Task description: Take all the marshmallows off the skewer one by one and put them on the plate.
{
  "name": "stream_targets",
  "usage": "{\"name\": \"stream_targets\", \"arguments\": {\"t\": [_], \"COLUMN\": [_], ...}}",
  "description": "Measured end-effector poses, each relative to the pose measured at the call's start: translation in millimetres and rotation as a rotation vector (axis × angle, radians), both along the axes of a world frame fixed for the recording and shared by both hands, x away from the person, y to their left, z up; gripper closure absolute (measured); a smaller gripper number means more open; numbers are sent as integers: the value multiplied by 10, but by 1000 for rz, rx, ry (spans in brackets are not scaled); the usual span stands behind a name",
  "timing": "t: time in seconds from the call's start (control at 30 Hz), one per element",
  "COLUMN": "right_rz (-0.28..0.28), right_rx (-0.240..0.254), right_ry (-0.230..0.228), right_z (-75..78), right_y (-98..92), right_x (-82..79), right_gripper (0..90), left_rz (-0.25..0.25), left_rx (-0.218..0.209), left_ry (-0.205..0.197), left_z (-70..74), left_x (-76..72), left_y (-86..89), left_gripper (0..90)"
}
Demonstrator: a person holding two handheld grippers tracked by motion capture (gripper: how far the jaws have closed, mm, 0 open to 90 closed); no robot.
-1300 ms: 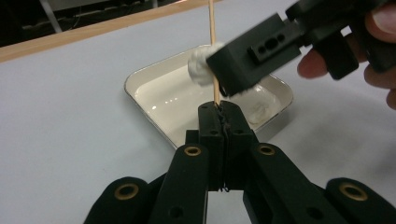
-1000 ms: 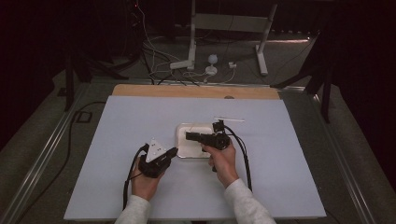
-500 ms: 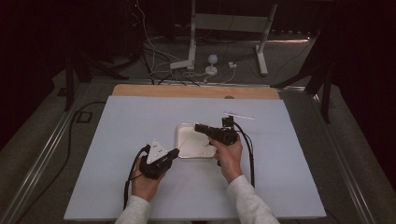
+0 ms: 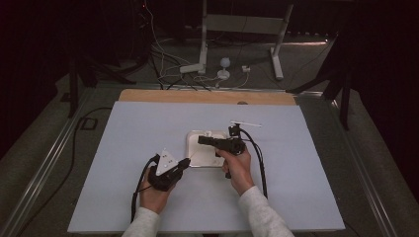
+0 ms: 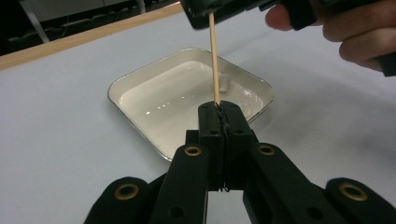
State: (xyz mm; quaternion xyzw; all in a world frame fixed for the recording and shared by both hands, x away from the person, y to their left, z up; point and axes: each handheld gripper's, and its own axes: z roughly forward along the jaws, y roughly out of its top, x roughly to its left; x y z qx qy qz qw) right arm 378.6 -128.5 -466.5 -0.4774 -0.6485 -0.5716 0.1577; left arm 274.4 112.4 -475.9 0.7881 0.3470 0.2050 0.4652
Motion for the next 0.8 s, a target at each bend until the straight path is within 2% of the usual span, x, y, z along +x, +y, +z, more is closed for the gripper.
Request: {"name": "stream_targets", "arguments": {"t": [0.1,0.3,0.4,0.43,0.47,0.5,0.53,0.57,0.6,0.63,0.7,0.8], "right_rz": [-28,-63,-97,-101,-117,-153,-173,-181,-159,-136,-112,-93], "right_rx": [37,19,26,14,0,-10,16,-3,-53,-88,-149,-186], "right_ry": [5,-26,-40,-50,-67,-87,-85,-101,-133,-145,-174,-181], "right_z": [34,102,153,175,195,230,260,306,353,386,423,394], "right_y": [-32,-50,-98,-115,-133,-190,-275,-344,-380,-395,-392,-346], "right_x": [11,16,38,48,51,54,76,91,99,96,75,81], "right_gripper": [790,788,794,799,814,820,822,821,819,818,815,809], "left_rz": [-10,-24,-28,-30,-22,-16,-4,9,19,27,35,44], "left_rx": [-13,-14,-12,-4,31,44,31,5,-19,-31,-32,-24], "left_ry": [-3,-12,-15,-10,-7,4,17,26,27,23,23,25], "left_z": [-10,1,5,3,-17,-50,-72,-74,-61,-42,-34,-43], "left_x": [4,-8,-17,-16,-20,-22,-15,0,14,26,30,33], "left_y": [14,41,69,78,87,111,152,188,208,213,202,182], "left_gripper": [900,900,900,900,900,900,900,900,900,900,900,900]}}
